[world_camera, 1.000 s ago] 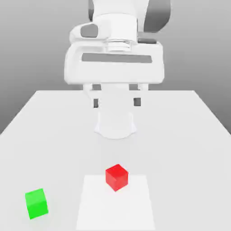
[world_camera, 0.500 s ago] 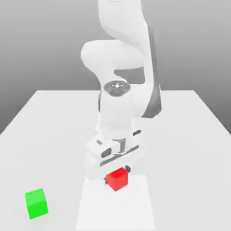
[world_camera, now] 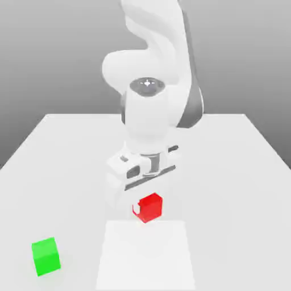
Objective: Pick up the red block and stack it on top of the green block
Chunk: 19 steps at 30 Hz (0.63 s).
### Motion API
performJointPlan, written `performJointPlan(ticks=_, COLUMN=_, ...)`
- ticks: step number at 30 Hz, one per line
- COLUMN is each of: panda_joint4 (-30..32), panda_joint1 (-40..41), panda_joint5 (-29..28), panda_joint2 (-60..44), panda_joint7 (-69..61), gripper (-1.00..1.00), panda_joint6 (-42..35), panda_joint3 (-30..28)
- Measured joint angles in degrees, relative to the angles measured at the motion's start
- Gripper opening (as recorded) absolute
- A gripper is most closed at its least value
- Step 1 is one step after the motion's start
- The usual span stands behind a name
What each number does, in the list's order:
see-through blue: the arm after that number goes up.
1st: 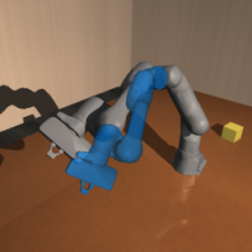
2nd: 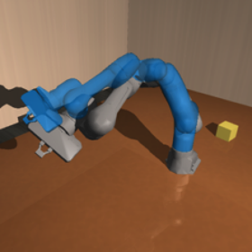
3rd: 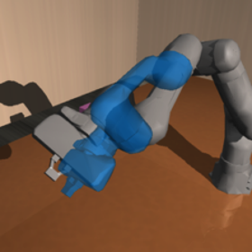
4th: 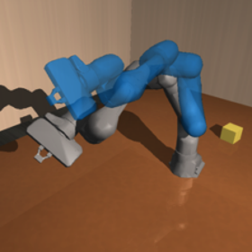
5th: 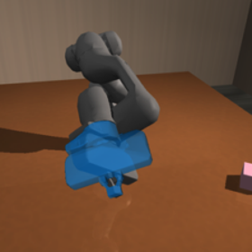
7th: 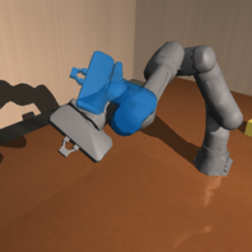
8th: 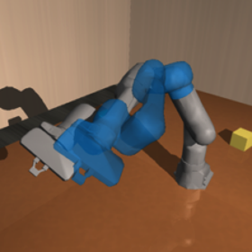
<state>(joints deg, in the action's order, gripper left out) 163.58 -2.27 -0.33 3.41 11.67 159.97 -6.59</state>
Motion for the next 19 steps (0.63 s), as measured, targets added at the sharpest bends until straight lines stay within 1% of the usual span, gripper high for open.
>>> performJointPlan(ticks=7, panda_joint4=-14.11, panda_joint1=10.64, panda_joint5=2.85, panda_joint2=-6.66, panda_joint7=10.32, gripper=-1.00, panda_joint6=-7.73, panda_joint3=-5.09)
performJointPlan(ticks=10, panda_joint4=-20.07, panda_joint1=13.88, panda_joint5=3.71, panda_joint2=-9.66, panda_joint7=14.90, gripper=-1.00, panda_joint6=-10.57, panda_joint3=-7.46)
performJointPlan(ticks=12, panda_joint4=-21.61, panda_joint1=14.61, panda_joint5=5.36, panda_joint2=-12.97, panda_joint7=14.91, gripper=-1.00, panda_joint6=-8.83, panda_joint3=-7.37)
performJointPlan(ticks=15, panda_joint4=-22.32, panda_joint1=16.02, panda_joint5=8.53, panda_joint2=-18.88, panda_joint7=12.98, gripper=-1.00, panda_joint6=-3.80, panda_joint3=-5.65)
performJointPlan(ticks=16, panda_joint4=-22.40, panda_joint1=16.33, panda_joint5=9.07, panda_joint2=-19.93, panda_joint7=12.62, gripper=1.00, panda_joint6=-2.87, panda_joint3=-5.27)
performJointPlan(ticks=19, panda_joint4=-22.40, panda_joint1=16.33, panda_joint5=9.07, panda_joint2=-19.93, panda_joint7=12.62, gripper=1.00, panda_joint6=-2.87, panda_joint3=-5.27)
